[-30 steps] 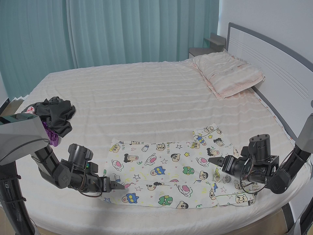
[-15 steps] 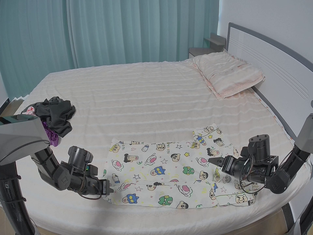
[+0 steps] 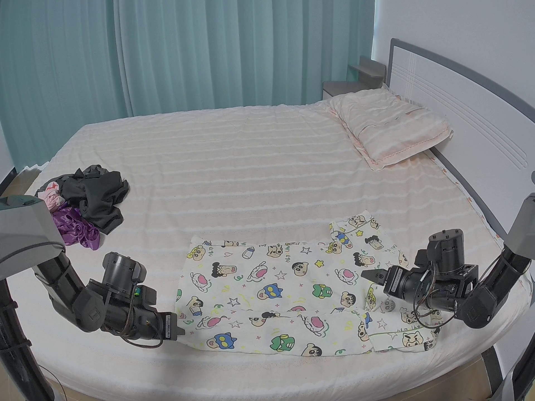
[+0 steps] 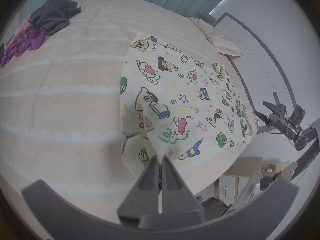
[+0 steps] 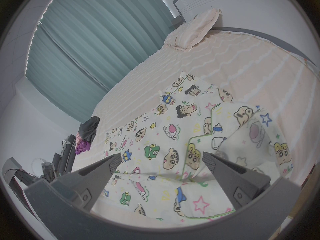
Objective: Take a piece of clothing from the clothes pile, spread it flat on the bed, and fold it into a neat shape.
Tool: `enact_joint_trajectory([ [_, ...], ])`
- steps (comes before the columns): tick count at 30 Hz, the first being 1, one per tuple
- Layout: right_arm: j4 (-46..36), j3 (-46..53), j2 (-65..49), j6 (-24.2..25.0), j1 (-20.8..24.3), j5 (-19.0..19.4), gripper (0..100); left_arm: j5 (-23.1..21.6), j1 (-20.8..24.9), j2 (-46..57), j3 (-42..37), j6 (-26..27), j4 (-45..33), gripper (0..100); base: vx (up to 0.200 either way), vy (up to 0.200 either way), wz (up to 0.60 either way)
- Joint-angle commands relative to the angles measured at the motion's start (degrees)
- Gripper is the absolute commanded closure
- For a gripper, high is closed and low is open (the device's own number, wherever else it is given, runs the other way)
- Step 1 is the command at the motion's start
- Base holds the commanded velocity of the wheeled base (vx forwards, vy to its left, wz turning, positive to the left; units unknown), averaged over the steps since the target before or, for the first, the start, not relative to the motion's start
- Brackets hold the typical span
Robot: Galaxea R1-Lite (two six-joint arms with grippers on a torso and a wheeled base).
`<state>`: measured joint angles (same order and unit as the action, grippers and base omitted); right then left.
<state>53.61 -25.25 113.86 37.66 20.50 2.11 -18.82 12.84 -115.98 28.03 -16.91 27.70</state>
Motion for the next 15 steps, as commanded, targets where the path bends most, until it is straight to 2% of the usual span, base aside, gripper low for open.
enact_joint_trajectory([
  [1, -0.18, 0.29, -0.13, -0.83, -1.08, -0.09, 0, 0.1, 0.35, 3.13, -2.45, -0.14, -0.1, 100, 0.0, 0.0, 0.0],
  [9, -0.35, 1.78, -0.04, -4.43, -2.49, -0.44, 0, 0.1, 0.43, 3.04, -5.7, -0.05, 0.08, 100, 0.0, 0.0, 0.0],
  [15, -0.26, 4.33, 0.05, -12.43, -5.21, -2.64, 0, 0.01, 0.43, 2.69, -5.97, -0.41, 0.16, 100, 0.0, 0.0, 0.0],
])
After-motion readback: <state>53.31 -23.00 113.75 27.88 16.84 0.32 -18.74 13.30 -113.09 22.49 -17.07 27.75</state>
